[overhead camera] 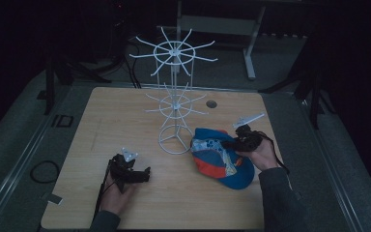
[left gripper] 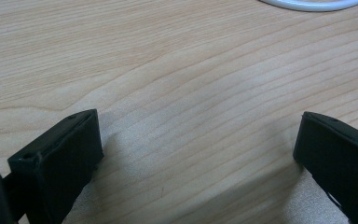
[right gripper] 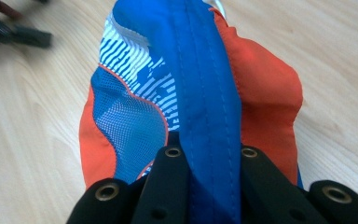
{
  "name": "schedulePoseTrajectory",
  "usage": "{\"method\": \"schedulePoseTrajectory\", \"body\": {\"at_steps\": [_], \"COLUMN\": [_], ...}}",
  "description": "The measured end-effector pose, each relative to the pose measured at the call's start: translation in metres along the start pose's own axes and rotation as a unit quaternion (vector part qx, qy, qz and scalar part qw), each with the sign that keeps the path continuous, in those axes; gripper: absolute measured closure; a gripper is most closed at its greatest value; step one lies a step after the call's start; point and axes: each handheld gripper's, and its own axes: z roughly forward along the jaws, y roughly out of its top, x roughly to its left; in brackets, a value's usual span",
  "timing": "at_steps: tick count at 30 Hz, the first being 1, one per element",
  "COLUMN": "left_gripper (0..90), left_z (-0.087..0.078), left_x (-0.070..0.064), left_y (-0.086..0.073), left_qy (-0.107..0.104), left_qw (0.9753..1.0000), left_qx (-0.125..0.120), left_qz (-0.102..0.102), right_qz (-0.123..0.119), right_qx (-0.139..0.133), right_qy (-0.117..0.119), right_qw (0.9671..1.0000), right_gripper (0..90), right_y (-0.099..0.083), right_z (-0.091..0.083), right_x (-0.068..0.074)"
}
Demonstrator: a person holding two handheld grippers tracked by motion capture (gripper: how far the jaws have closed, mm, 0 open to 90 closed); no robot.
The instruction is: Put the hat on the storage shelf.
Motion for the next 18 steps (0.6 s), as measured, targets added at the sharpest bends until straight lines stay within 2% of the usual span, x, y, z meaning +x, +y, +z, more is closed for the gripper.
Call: {"method": "schedulePoseTrajectory", "body": {"at_steps": [7, 8, 15, 18], "left_gripper": [1.4, 1.4, 1.4, 1.4], "left_z": [0.000, 0.000, 0.000, 0.000], "left_x": [0.000, 0.000, 0.000, 0.000], "left_y": [0.000, 0.000, 0.000, 0.000], "left_qy": [0.000, 0.000, 0.000, 0.000], "left_qw": [1.0000, 1.0000, 1.0000, 1.0000], "left_qx": [0.000, 0.000, 0.000, 0.000], "left_qz": [0.000, 0.001, 0.001, 0.001], "right_qz": [0.001, 0.002, 0.003, 0.005], "right_qx": [-0.038, -0.051, -0.076, -0.093], "right_qy": [0.009, 0.012, 0.020, 0.032], "right_qw": [0.9993, 0.9986, 0.9969, 0.9952], "right_gripper": [88.5, 88.4, 88.4, 88.3], "right_y": [0.000, -0.002, -0.006, -0.009], "right_z": [-0.017, -0.023, -0.034, -0.042], "right_x": [0.004, 0.005, 0.007, 0.007]}}
